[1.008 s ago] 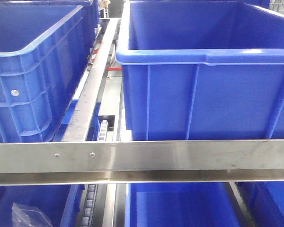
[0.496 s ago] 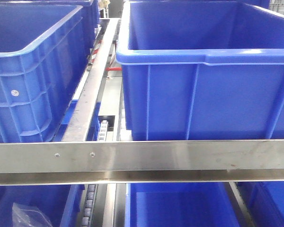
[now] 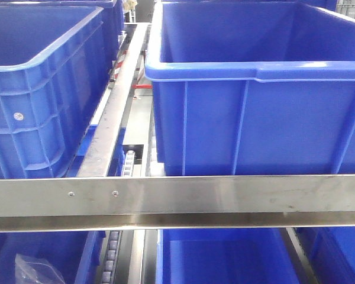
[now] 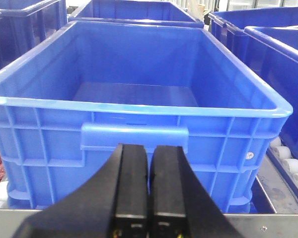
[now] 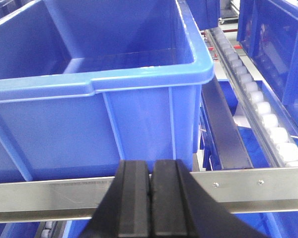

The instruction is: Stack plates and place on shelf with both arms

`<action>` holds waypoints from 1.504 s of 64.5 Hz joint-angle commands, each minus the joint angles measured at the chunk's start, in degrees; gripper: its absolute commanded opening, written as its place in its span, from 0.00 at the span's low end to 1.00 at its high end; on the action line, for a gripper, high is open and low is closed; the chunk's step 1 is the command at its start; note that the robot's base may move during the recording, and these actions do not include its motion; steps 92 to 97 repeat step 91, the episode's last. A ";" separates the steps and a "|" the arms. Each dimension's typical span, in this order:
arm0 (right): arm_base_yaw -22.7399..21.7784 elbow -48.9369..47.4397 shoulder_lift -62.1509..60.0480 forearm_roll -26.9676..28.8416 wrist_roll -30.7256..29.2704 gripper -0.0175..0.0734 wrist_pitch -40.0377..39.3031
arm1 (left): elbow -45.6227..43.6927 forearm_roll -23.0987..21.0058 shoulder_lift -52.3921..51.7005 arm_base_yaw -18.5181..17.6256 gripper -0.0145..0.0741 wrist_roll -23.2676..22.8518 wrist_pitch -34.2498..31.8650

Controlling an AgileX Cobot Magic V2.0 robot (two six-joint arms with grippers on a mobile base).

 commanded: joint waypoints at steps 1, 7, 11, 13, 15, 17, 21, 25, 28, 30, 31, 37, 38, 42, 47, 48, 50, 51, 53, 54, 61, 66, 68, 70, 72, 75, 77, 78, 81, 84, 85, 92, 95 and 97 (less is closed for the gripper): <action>-0.33 -0.01 -1.08 -0.11 -0.20 0.22 -4.73 | 0.08 -0.32 -1.12 -0.44 0.26 -0.21 -4.34; -0.33 -0.01 -1.08 -0.11 -0.20 0.22 -4.73 | 0.08 -0.33 -1.03 -0.44 0.26 -0.21 -4.44; -0.33 -0.01 -1.08 -0.11 -0.20 0.22 -4.73 | 0.08 -0.33 -1.03 -0.44 0.26 -0.21 -4.44; -0.33 -0.01 -1.08 -0.11 -0.20 0.22 -4.73 | 0.08 -0.33 -1.03 -0.44 0.26 -0.21 -4.44; -0.33 -0.01 -1.08 -0.11 -0.20 0.22 -4.73 | 0.08 -0.41 -1.03 -0.44 0.26 -0.21 -4.44; -0.33 -0.01 -1.08 -0.11 -0.20 0.22 -4.73 | 0.08 -0.63 -1.03 -0.44 0.26 -0.21 -4.68; -0.33 -0.01 -1.08 -0.11 -0.20 0.22 -4.73 | 0.08 -0.84 -1.03 -0.44 0.26 -0.21 -5.31; -0.33 -0.01 -1.08 -0.11 -0.20 0.22 -4.73 | 0.08 -0.84 -1.03 -0.44 0.26 -0.21 -6.11; -0.33 -0.01 -1.08 -0.11 -0.20 0.22 -4.73 | 0.08 -0.33 -1.03 -0.44 0.26 -0.21 -6.36; -0.33 -0.01 -1.08 -0.11 -0.20 0.22 -4.73 | 0.08 0.00 -1.03 -0.44 0.26 -0.21 -6.46; -0.33 -0.01 -1.08 -0.11 -0.20 0.22 -4.73 | 0.08 0.11 -1.03 -0.44 0.26 -0.21 -6.46; -0.33 -0.01 -1.08 -0.11 -0.20 0.22 -4.73 | 0.08 0.26 -1.03 -0.44 0.26 -0.35 -6.60; -0.33 -0.01 -1.08 -0.11 -0.20 0.22 -4.73 | 0.08 0.26 -1.03 -0.44 0.26 -0.36 -6.60; -0.33 -0.01 -1.08 -0.11 -0.20 0.22 -4.73 | 0.08 0.26 -1.03 -0.44 0.26 -0.36 -6.60; -0.33 -0.01 -1.08 -0.11 -0.20 0.22 -4.73 | 0.08 0.26 -1.03 -0.44 0.26 -0.36 -6.19; -0.33 -0.01 -1.08 -0.11 -0.20 0.22 -4.73 | 0.08 0.26 -1.03 -0.44 0.26 -0.36 -6.19; -0.33 -0.01 -1.08 -0.11 -0.20 0.22 -4.73 | 0.08 0.26 -1.03 -0.44 0.26 -0.36 -6.19; -0.33 -0.01 -1.08 -0.11 -0.20 0.22 -4.73 | 0.08 0.26 -1.03 -0.33 0.26 -0.36 -6.19; -0.33 -0.01 -1.08 -0.11 -0.20 0.22 -4.73 | 0.08 0.26 -1.03 -0.33 0.26 -0.36 -6.19; -0.33 -0.01 -1.08 -0.11 -0.20 0.22 -4.73 | 0.08 0.26 -1.03 -0.33 0.26 -0.36 -6.19; -0.33 -0.01 -1.08 -0.11 -0.20 0.22 -4.73 | 0.08 0.26 -1.03 -0.33 0.26 -0.36 -6.19; -0.33 -0.01 -1.08 -0.11 -0.20 0.22 -4.73 | 0.08 0.26 -1.03 -0.33 0.26 -0.36 -6.19; -0.33 -0.01 -1.08 -0.11 -0.20 0.22 -4.73 | 0.08 0.26 -1.03 -0.33 0.26 -0.36 -6.19; -0.33 -0.01 -1.08 -0.11 -0.20 0.22 -4.73 | 0.08 0.26 -1.03 -0.33 0.26 -0.36 -6.19; -0.33 -0.01 -1.08 -0.11 -0.20 0.22 -4.73 | 0.08 0.26 -1.03 -0.33 0.26 -0.36 -6.19; -0.33 -0.01 -1.08 -0.11 -0.20 0.22 -4.73 | 0.08 0.26 -1.03 -0.33 0.26 -0.36 -6.19; -0.33 -0.01 -1.08 -0.11 -0.20 0.22 -4.73 | 0.08 0.26 -1.03 -0.33 0.26 -0.36 -6.19; -0.33 -0.01 -1.08 -0.11 -0.20 0.22 -4.73 | 0.08 0.26 -1.03 -0.33 0.26 -0.36 -6.19; -0.33 -0.01 -1.08 -0.11 -0.20 0.22 -4.73 | 0.08 0.26 -1.03 -0.33 0.26 -0.36 -6.19; -0.33 -0.01 -1.08 -0.11 -0.20 0.22 -4.73 | 0.08 0.26 -1.03 -0.33 0.26 -0.36 -6.19; -0.33 -0.01 -1.08 -0.11 -0.20 0.22 -4.73 | 0.08 0.26 -1.03 -0.33 0.26 -0.36 -6.19; -0.33 -0.01 -1.08 -0.11 -0.20 0.22 -4.73 | 0.08 0.26 -1.03 -0.33 0.26 -0.36 -6.19; -0.33 -0.01 -1.08 -0.11 -0.20 0.22 -4.73 | 0.08 0.26 -1.03 -0.33 0.26 -0.36 -6.19; -0.33 -0.01 -1.08 -0.11 -0.20 0.22 -4.73 | 0.08 0.26 -1.03 -0.33 0.26 -0.36 -6.19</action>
